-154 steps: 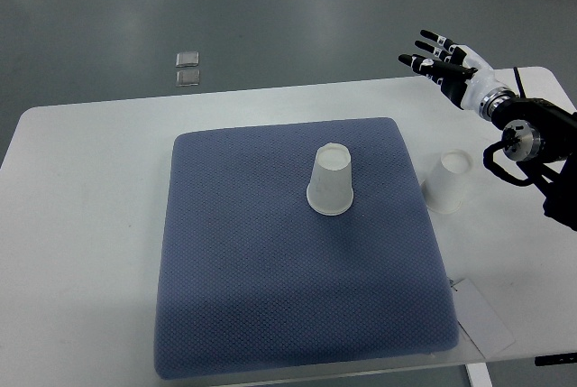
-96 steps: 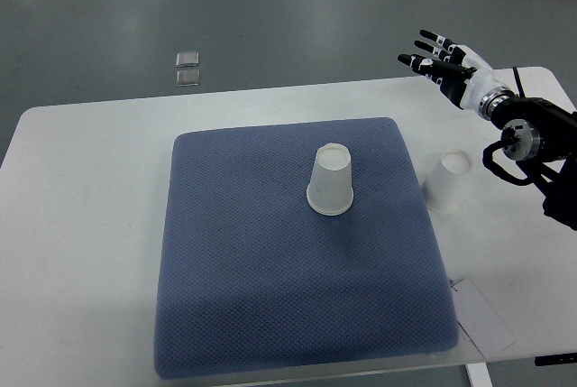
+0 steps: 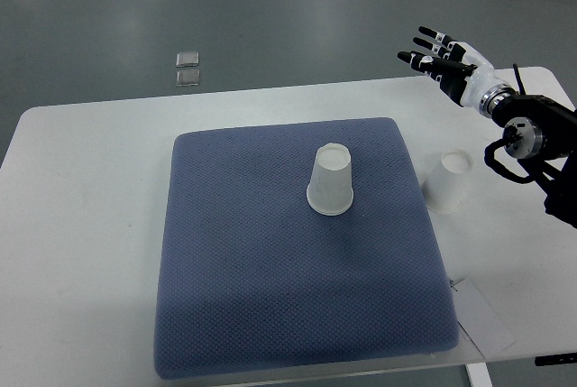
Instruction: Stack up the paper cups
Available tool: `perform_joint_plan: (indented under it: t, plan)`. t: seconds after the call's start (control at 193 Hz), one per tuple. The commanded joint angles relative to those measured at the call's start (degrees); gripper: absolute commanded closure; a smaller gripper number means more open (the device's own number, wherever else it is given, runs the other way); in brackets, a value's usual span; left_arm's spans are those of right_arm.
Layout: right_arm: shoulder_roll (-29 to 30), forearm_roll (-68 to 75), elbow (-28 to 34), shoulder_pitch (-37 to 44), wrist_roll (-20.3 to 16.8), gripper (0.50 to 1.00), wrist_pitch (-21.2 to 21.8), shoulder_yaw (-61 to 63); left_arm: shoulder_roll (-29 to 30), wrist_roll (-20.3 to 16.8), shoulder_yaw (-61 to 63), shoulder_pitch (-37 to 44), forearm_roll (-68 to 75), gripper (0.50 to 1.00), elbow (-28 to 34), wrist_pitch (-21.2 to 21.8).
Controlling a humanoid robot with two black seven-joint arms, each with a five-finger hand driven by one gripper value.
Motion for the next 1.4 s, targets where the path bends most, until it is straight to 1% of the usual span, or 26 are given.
perform_joint_plan:
  t: [0.0,0.332,0.591,0.689,0.767,0.86,0.948,1.0,1.083,1.155,1.301,1.394]
  plan:
    - [-0.29,0.0,0.0,0.09,0.0,0.585,0.03,0.07,0.0,-0.01,0.0,-0.07,-0.02,0.5,-0.01,0.0]
    - [-0.9,-0.09,0.0,0.0,0.0,0.585,-0.06,-0.11,0.0,-0.01,0.0,0.02,-0.02,0.5,-0.01,0.0]
    - [-3.71,-0.35,0.79,0.53,0.09,0.585,0.29,-0.11,0.0,-0.01,0.0,0.02,-0.02,0.5,-0.01,0.0]
    - [-4.86,-3.07,1.05,0.53,0.27,0.585,2.31,-0.02,0.0,-0.01,0.0,-0.07,-0.02,0.5,-0.01,0.0]
    - [-5.3,-5.88,1.05,0.62,0.35,0.585,5.21,0.16,0.0,-0.01,0.0,0.02,0.07,0.5,-0.01,0.0]
    - [-6.35,-7.64,1.49,0.79,0.44,0.585,7.32,0.24,0.0,-0.01,0.0,0.02,-0.02,0.5,0.08,0.0]
    - [-9.43,-10.54,4.3,0.97,0.44,0.585,8.99,0.07,0.0,-0.01,0.0,0.02,-0.02,0.5,-0.01,0.0]
    - [-11.62,-13.88,7.12,1.06,0.44,0.585,9.69,0.07,0.0,-0.01,0.0,0.02,-0.02,0.5,-0.01,0.0]
    - [-15.75,-21.61,12.12,2.28,0.44,0.585,10.48,-0.19,0.0,-0.01,0.0,0.02,-0.02,0.5,-0.01,0.0]
    - [-18.65,-28.65,14.85,2.99,0.44,0.585,11.36,-0.99,0.0,-0.01,0.0,0.02,-0.02,0.5,-0.01,0.0]
    - [-24.45,-44.99,20.12,6.77,0.62,0.585,14.7,-6.96,0.0,-0.01,0.0,-0.07,-0.02,0.5,-0.01,0.0]
    - [-27.8,-51.24,23.29,9.23,1.67,0.585,15.32,-11.18,0.0,-0.01,0.0,0.02,-0.02,0.5,-0.01,0.0]
